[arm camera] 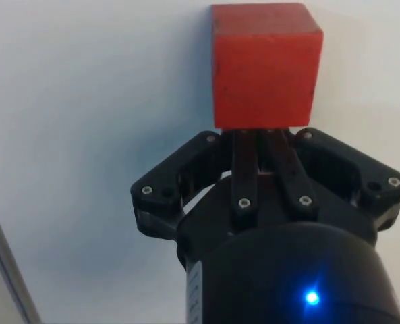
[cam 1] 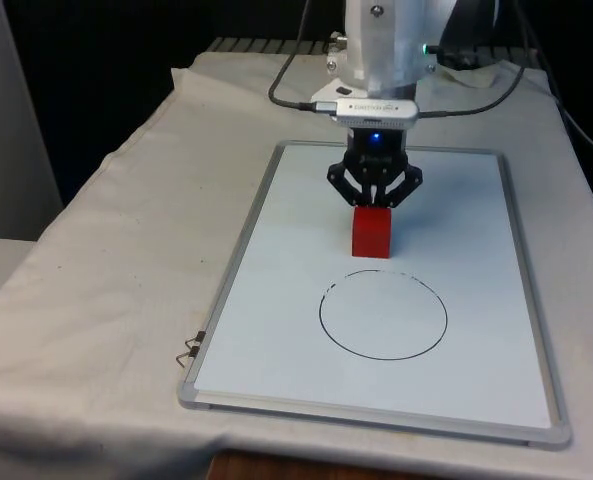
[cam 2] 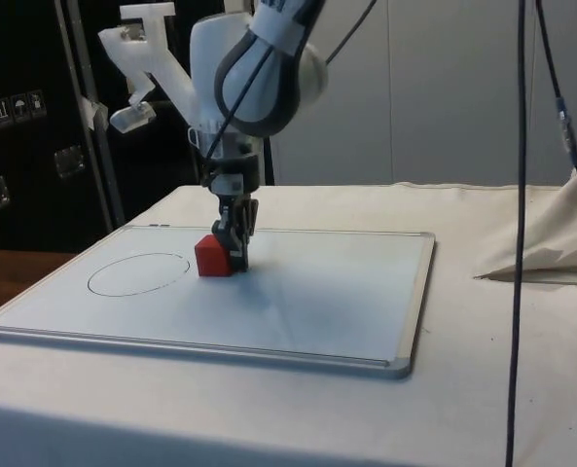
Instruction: Push the cube into the marked area.
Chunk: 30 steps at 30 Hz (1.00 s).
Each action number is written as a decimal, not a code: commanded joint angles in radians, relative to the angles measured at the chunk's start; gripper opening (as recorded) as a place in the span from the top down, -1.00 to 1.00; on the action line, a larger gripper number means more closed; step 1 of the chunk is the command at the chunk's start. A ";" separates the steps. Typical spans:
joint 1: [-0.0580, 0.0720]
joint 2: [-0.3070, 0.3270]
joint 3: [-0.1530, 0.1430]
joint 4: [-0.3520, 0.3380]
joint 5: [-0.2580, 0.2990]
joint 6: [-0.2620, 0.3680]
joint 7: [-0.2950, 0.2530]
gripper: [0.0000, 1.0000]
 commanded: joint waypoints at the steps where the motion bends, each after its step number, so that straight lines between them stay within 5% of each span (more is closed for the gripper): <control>1: -0.002 0.010 -0.008 0.021 -0.007 -0.019 -0.006 1.00; 12: 0.000 0.054 -0.060 0.125 -0.035 -0.094 -0.026 1.00; 30: 0.002 0.095 -0.068 0.246 -0.030 -0.170 -0.041 1.00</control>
